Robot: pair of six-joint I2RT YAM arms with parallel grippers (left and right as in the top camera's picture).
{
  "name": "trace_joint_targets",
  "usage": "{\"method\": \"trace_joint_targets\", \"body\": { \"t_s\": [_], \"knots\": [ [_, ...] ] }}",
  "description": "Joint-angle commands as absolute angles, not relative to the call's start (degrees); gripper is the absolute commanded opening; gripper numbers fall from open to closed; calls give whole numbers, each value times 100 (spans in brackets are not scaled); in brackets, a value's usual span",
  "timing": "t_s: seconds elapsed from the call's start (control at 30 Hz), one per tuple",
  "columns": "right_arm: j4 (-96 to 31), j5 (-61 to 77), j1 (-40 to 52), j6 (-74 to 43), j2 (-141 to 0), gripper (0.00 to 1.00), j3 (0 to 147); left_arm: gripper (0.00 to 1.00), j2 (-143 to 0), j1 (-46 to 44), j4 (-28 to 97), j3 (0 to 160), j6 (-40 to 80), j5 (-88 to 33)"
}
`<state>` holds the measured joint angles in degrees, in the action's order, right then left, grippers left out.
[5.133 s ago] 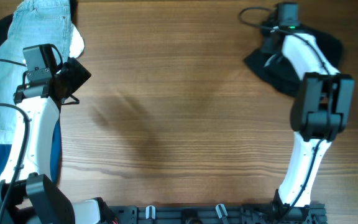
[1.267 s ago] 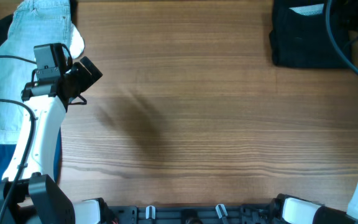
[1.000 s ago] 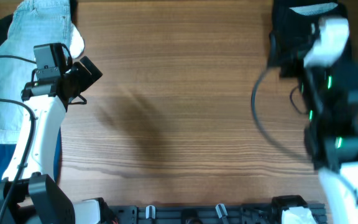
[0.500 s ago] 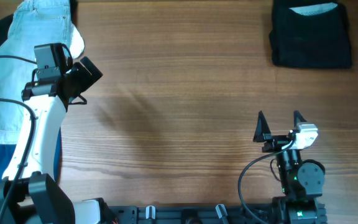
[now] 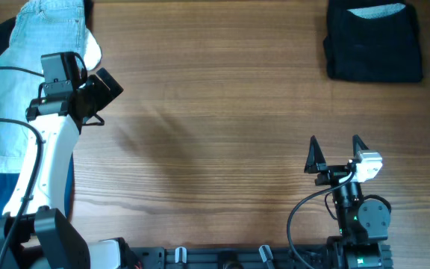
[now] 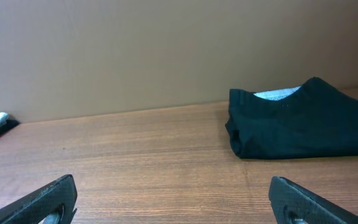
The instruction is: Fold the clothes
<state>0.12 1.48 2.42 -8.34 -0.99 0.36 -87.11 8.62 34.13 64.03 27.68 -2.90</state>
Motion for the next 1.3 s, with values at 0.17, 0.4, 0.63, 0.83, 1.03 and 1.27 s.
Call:
{"method": "trace_joint_targets", "body": {
  "t_s": [0.17,0.4,0.63,0.83,1.03,1.27],
  "knots": [
    [16,222,211,-917,-27,100,30,100,-8713,838,3389,6418,2740,-309],
    [16,224,211,-917,-27,100,30,100,-6698,788,3068,5693,2165,-49],
    [16,224,211,-917,-60,100,30,100,-2926,825,760,2268,1992,51],
    [16,224,211,-915,-60,100,30,100,-1208,572,-80,598,1988,106],
    [16,222,211,-917,-60,100,30,100,-329,456,-158,34,1986,145],
    [16,222,211,-915,-60,100,30,100,-16,349,412,34,1966,246]
  ]
}}
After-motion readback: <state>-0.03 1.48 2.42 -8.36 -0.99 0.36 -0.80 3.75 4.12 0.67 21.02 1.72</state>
